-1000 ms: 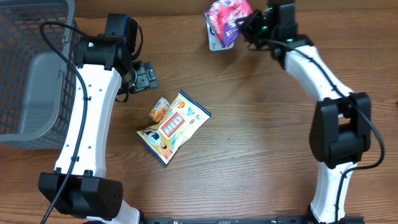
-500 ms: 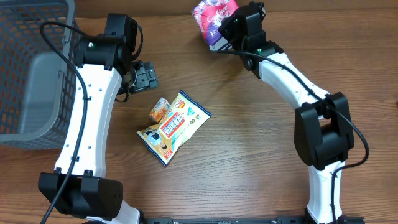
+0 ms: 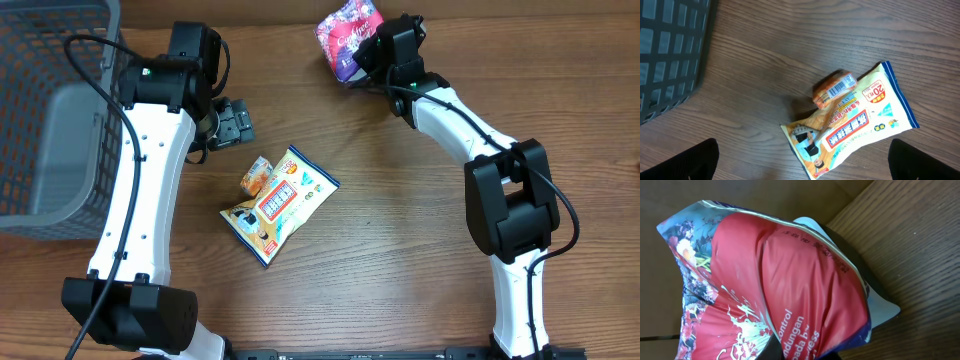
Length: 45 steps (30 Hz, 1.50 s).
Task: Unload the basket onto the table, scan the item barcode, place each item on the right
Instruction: 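Raise the pink pack to the scanner window with the right gripper, then carry the pink pack off the table to the right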
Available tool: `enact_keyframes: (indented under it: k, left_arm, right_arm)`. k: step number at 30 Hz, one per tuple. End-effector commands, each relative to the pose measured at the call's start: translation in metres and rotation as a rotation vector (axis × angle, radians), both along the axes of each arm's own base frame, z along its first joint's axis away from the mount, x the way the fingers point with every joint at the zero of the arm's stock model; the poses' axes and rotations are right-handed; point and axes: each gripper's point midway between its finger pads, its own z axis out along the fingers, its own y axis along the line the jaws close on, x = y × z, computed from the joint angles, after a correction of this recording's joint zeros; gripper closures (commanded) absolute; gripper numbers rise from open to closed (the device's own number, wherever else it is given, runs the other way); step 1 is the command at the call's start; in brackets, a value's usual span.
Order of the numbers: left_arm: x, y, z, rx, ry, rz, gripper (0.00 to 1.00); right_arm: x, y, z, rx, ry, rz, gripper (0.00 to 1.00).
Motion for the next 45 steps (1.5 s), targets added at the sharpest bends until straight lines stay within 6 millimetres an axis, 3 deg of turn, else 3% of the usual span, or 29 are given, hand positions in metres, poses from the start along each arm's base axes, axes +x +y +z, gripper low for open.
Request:
enact_keyframes:
  k: [1, 4, 8, 11, 15, 18, 21, 25, 29, 34, 40, 45]
  left_arm:
    - [0.002, 0.000, 0.001, 0.001, -0.002, -0.011, 0.00]
    - [0.002, 0.000, 0.001, 0.001, -0.002, -0.011, 0.00]
    - [0.002, 0.000, 0.001, 0.001, -0.002, -0.011, 0.00]
    - [0.002, 0.000, 0.001, 0.001, -0.002, -0.011, 0.01]
    - [0.002, 0.000, 0.001, 0.001, -0.002, -0.011, 0.00]
    - [0.002, 0.000, 0.001, 0.001, -0.002, -0.011, 0.00]
    - [0.002, 0.000, 0.001, 0.001, -0.002, -0.011, 0.00]
    - [0.002, 0.000, 0.001, 0.001, -0.002, -0.011, 0.00]
    - [0.002, 0.000, 0.001, 0.001, -0.002, -0.011, 0.00]
    - [0.002, -0.001, 0.001, 0.001, -0.002, -0.011, 0.00]
    - [0.002, 0.000, 0.001, 0.001, -0.002, -0.011, 0.00]
    - [0.002, 0.000, 0.001, 0.001, -0.002, -0.011, 0.00]
  right_arm:
    - [0.010, -0.003, 0.039, 0.005, -0.084, 0.024, 0.96]
    - [0.013, -0.009, 0.063, -0.005, -0.126, 0.056, 0.96]
    - [0.017, -0.043, 0.105, 0.003, -0.163, 0.003, 0.96]
    - [0.015, -0.090, 0.135, -0.001, -0.170, -0.068, 0.96]
    - [0.002, -0.164, 0.149, -0.019, -0.106, -0.183, 0.96]
    - [-0.017, -0.229, 0.140, -0.038, -0.002, -0.288, 0.96]
    - [-0.048, -0.298, 0.112, -0.049, 0.158, -0.409, 0.96]
    - [-0.108, -0.389, 0.070, -0.074, 0.398, -0.613, 0.96]
    - [-0.171, -0.467, 0.046, -0.153, 0.571, -0.822, 0.96]
    - [-0.225, -0.532, 0.033, -0.245, 0.684, -0.905, 0.96]
    - [-0.271, -0.590, 0.034, -0.227, 0.693, -1.031, 0.96]
    - [-0.299, -0.629, 0.028, -0.292, 0.711, -1.019, 0.96]
